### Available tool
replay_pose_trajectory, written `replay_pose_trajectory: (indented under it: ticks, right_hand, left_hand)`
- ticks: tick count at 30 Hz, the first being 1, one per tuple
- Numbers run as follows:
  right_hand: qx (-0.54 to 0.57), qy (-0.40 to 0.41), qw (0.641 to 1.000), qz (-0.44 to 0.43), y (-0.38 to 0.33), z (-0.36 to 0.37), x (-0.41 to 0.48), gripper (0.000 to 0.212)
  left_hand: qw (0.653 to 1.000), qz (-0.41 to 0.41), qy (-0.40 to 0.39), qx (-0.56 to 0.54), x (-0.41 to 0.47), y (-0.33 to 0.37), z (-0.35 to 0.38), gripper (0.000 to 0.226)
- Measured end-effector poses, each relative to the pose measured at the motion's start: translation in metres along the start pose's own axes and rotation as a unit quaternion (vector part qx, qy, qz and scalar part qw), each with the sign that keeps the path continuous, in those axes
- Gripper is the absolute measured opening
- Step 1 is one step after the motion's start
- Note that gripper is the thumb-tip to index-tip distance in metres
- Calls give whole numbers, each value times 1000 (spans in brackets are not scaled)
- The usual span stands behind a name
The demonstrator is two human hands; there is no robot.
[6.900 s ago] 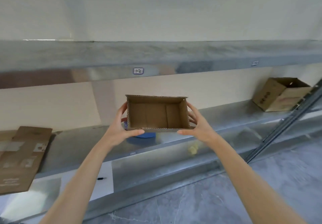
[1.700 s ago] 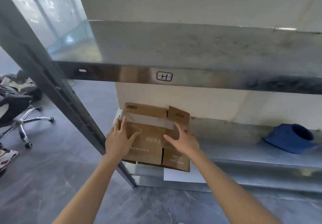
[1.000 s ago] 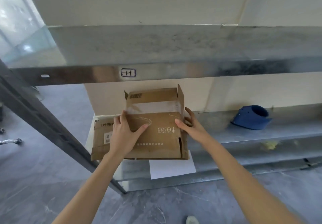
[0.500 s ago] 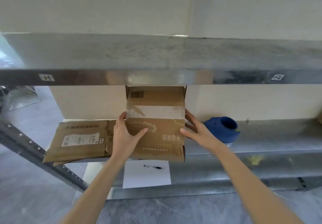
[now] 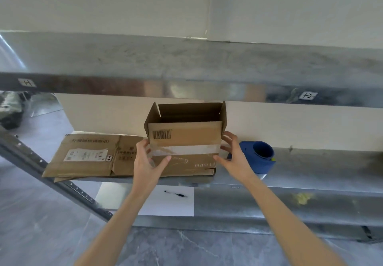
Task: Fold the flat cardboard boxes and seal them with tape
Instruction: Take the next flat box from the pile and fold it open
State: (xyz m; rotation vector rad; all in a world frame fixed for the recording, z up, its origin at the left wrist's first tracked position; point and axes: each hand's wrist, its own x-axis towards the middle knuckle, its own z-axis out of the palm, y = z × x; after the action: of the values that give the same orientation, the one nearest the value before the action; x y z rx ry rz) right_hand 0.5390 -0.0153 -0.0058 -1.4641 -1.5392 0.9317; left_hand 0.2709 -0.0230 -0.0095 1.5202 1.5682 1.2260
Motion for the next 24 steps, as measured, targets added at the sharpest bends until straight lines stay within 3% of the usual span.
replay_pose_trajectory:
  ticks: [9, 14, 24]
  right_hand:
    - [54, 102, 993, 14, -45, 1, 7, 76]
    - [48, 161, 985, 43, -63, 10, 15, 52]
    - [73, 116, 988, 72, -71, 7, 14, 37]
  left_hand:
    - [993, 46, 95, -55, 14, 45, -7, 56]
    - [990, 41, 125, -47, 23, 53, -9, 34]
    - [999, 26, 45, -13, 28, 58, -22, 39]
